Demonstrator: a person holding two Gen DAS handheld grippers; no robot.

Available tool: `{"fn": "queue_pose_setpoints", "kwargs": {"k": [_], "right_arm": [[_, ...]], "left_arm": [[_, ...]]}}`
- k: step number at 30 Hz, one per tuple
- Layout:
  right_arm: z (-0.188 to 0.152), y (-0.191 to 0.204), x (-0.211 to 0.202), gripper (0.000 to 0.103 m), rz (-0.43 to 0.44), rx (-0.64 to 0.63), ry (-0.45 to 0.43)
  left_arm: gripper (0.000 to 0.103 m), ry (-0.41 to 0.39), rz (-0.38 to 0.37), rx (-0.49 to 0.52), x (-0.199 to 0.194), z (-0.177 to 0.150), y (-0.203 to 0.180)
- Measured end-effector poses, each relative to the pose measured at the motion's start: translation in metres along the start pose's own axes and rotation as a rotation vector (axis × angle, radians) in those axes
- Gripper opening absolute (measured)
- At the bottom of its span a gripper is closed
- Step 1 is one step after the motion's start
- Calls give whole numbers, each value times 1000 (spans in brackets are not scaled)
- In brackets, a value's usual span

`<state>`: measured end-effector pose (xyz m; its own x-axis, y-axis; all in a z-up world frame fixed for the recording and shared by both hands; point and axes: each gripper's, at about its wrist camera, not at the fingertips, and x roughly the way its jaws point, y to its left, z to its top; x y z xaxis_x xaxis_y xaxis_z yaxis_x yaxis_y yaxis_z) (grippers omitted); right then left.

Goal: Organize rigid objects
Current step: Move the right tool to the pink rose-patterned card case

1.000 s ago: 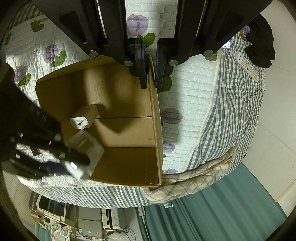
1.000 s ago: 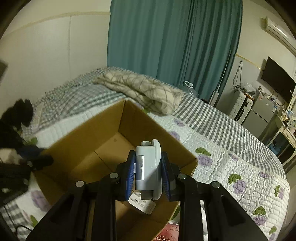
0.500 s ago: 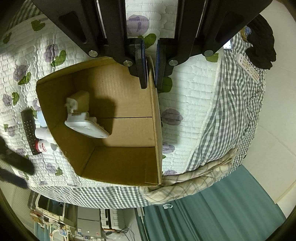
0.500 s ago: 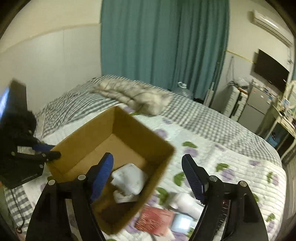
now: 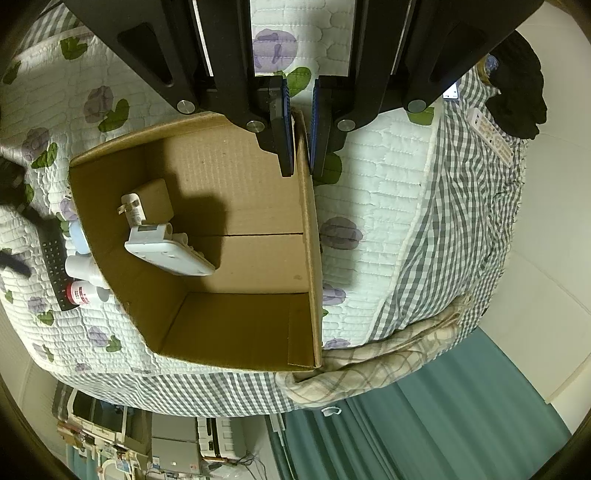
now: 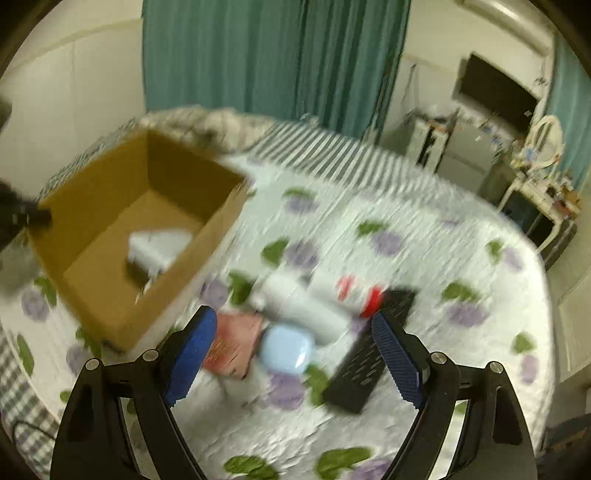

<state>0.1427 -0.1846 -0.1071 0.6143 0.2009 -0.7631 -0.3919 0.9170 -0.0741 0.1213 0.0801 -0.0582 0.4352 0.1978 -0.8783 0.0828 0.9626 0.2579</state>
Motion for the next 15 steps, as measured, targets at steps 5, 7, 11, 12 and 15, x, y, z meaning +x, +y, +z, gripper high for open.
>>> {"fn": "queue_pose_setpoints", "kwargs": {"k": [5,7,11,12,15], "right_arm": [[-18,32,32,86,20,-122,74],[-23,45,43,86,36,-174,100],[-28,58,62,86,55,-215,144],[-28,59,66,86,65,-212,152],[-26,56,78,86,82,-176,177]], "left_arm": [[8,0,5,4,0,0,-1],[8,0,3,3,0,0,-1],[8,-1,-2,-2,0,0,-1],[8,-1,-3,-3,0,0,-1],[8,-2,-7,-4,0,0,-1]]}}
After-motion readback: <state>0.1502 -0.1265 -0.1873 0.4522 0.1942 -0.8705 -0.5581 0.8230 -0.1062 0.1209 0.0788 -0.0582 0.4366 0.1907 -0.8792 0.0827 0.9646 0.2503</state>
